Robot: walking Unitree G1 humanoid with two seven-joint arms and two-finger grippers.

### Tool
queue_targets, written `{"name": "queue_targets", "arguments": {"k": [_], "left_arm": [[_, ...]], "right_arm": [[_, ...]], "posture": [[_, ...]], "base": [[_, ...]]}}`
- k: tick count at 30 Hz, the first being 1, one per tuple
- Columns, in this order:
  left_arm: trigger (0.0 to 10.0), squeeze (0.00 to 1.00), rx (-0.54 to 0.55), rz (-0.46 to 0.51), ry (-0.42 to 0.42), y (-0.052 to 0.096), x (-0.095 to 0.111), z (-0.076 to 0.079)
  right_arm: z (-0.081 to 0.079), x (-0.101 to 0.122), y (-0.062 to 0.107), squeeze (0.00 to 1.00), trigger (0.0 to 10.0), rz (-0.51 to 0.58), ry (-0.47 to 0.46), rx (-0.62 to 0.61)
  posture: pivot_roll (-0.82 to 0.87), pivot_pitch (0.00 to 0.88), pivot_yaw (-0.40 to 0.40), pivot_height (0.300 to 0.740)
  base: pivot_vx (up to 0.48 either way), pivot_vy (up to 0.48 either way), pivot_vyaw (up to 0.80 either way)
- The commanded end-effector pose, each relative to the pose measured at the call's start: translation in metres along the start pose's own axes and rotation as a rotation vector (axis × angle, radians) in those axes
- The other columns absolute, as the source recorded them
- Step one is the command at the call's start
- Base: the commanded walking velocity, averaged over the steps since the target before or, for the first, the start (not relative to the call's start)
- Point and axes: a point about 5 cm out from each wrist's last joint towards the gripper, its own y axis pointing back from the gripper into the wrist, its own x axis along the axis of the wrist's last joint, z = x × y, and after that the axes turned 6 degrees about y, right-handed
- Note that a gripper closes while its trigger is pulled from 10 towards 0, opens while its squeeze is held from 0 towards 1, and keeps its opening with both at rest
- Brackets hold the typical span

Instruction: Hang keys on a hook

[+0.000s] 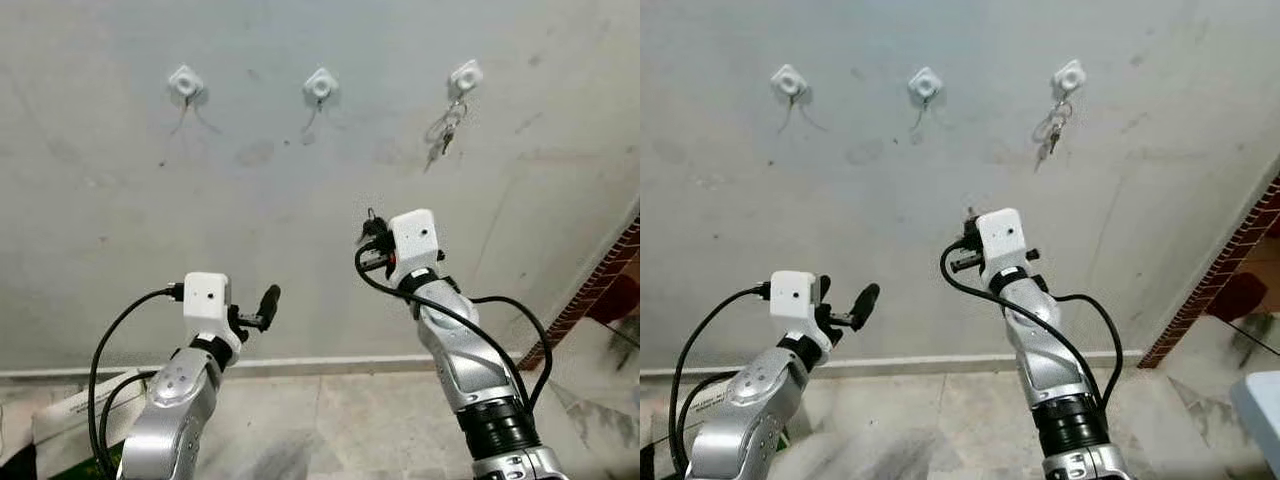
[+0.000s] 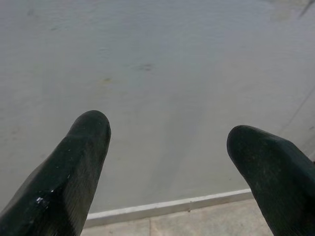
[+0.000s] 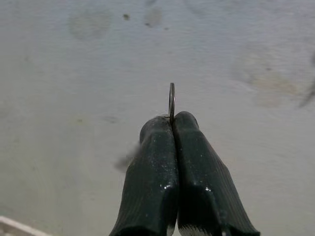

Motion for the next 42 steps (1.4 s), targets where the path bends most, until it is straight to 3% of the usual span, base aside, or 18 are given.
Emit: {"name": "queue_targets", "arguments": {"k": [1, 30, 36, 38, 42], "left_arm": [[10.0, 0.00, 0.013, 0.012, -0.010, 0.001, 0.003, -0.003], [10.0, 0.00, -0.006, 0.015, -0.006, 0.001, 0.002, -0.001], [10.0, 0.00, 0.008, 0.032, -0.014, 0.003, 0.006, -0.002], [10.0, 0.00, 0.022, 0.040, -0.020, 0.005, 0.007, -0.003], [10.0, 0.00, 0.090, 0.090, -0.115, 0.020, 0.019, -0.007]], "right_arm": [[-0.002, 0.005, -0.002, 0.00, 10.0, 0.018, 0.001, 0.012], [-0.003, 0.004, -0.002, 0.00, 10.0, 0.019, 0.006, 0.018], [-0.002, 0.003, -0.002, 0.00, 10.0, 0.015, 0.008, 0.018], [-0.002, 0.003, -0.001, 0.00, 10.0, 0.015, 0.008, 0.018], [0.005, 0.003, 0.008, 0.00, 10.0, 0.024, 0.014, 0.021]], "posture": [[0.12, 0.000, -0.004, 0.740], [0.12, 0.000, -0.003, 0.740], [0.12, 0.000, -0.004, 0.740], [0.12, 0.000, -0.004, 0.740], [0.13, 0.000, -0.004, 0.740]], "base": [[0.000, 0.000, 0.00], [0.376, 0.000, 0.00], [0.000, 0.000, 0.00], [0.000, 0.000, 0.00], [0.000, 0.000, 0.00]]}}
